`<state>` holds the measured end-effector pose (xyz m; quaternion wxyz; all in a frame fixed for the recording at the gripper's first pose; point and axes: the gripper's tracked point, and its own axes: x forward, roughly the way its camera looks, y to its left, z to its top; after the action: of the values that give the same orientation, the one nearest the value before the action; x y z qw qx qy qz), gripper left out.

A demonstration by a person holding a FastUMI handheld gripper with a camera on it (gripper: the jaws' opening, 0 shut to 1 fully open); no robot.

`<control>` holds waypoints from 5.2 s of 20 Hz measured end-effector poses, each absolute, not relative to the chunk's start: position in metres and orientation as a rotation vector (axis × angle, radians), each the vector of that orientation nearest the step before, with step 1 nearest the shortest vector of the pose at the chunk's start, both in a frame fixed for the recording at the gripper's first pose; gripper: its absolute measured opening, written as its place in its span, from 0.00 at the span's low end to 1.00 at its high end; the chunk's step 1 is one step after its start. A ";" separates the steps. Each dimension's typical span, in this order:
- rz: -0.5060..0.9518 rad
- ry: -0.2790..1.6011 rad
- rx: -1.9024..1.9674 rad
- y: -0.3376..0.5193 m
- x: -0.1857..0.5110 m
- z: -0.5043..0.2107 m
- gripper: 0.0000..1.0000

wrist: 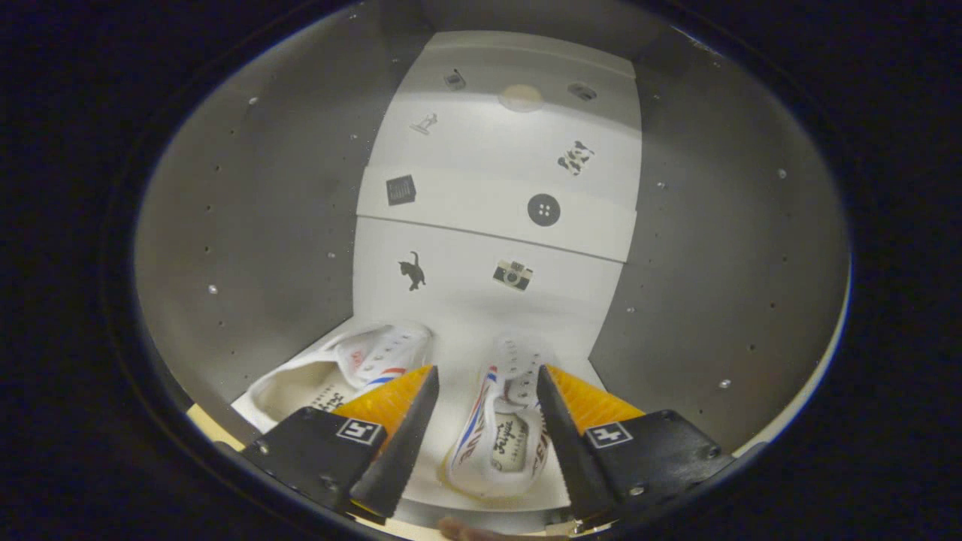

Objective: Open the shoe cabinet door, grab the shoes and put them into the shoe cabinet, then close the shoe cabinet door.

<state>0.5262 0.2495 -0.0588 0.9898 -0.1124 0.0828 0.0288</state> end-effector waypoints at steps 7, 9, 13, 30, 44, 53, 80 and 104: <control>0.045 0.065 -0.208 0.267 0.427 -0.006 0.99; 0.069 0.026 -0.210 0.276 0.387 0.015 0.99; 0.102 0.006 -0.203 0.285 0.307 0.042 1.00; 0.139 0.010 -0.042 0.170 0.001 0.117 1.00; -0.106 -0.044 -0.082 -0.038 -0.012 0.112 1.00; -0.200 0.041 -0.040 -0.115 0.065 0.086 1.00; 0.276 0.060 -0.175 0.136 0.087 0.047 0.91; 0.177 0.011 -0.041 0.285 0.217 0.041 0.96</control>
<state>0.2174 0.2854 0.0410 0.9959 -0.0204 0.0056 0.0883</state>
